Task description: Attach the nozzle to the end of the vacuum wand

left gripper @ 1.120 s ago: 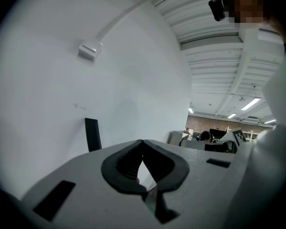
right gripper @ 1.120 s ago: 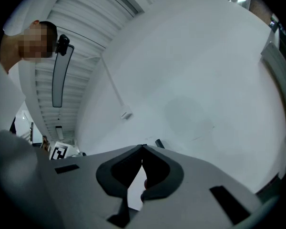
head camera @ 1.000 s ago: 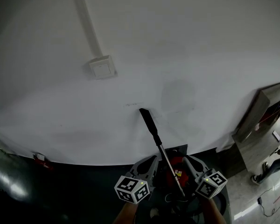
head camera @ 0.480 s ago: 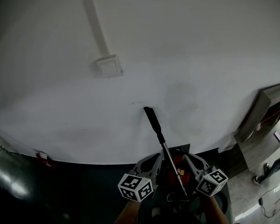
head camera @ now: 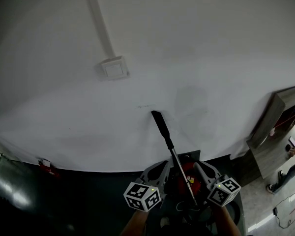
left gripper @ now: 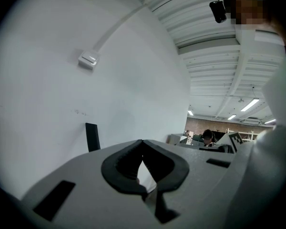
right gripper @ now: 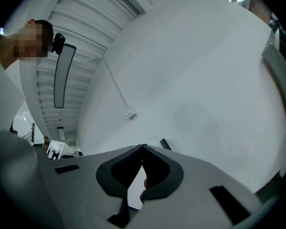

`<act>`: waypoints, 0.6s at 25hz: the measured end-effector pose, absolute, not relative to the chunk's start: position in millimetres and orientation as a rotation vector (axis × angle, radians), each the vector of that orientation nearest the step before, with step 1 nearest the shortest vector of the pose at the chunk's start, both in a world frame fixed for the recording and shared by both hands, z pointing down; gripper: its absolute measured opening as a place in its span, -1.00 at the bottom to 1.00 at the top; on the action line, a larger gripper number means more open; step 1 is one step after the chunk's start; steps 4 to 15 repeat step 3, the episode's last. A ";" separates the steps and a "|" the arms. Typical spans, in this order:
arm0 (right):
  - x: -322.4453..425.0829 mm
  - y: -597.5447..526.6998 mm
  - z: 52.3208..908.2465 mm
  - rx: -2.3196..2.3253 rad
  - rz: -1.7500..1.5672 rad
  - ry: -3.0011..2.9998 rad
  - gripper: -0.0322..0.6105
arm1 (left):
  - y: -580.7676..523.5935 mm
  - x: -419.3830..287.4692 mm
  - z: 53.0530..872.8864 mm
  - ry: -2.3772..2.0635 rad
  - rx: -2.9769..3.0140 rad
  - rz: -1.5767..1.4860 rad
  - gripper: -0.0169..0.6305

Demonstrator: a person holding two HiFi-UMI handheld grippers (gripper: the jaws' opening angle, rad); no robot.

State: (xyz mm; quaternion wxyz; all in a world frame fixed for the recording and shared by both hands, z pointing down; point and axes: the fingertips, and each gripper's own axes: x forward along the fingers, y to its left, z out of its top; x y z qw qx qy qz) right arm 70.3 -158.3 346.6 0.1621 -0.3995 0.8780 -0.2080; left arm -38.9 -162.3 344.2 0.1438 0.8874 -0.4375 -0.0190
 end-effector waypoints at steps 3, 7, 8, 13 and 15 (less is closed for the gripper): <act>71.2 -157.5 348.8 -1.140 -0.604 2.502 -0.85 | -162.3 -40.6 345.7 -1.265 2.549 -0.062 -0.93; 71.2 -157.5 348.8 -1.140 -0.604 2.502 -0.85 | -162.3 -40.6 345.7 -1.265 2.549 -0.062 -0.93; 71.2 -157.5 348.8 -1.140 -0.604 2.502 -0.85 | -162.3 -40.6 345.7 -1.265 2.549 -0.062 -0.93; 71.2 -157.5 348.8 -1.140 -0.604 2.502 -0.85 | -162.3 -40.6 345.7 -1.265 2.549 -0.062 -0.93; 71.2 -157.5 348.8 -1.140 -0.604 2.502 -0.85 | -162.3 -40.6 345.7 -1.265 2.549 -0.062 -0.93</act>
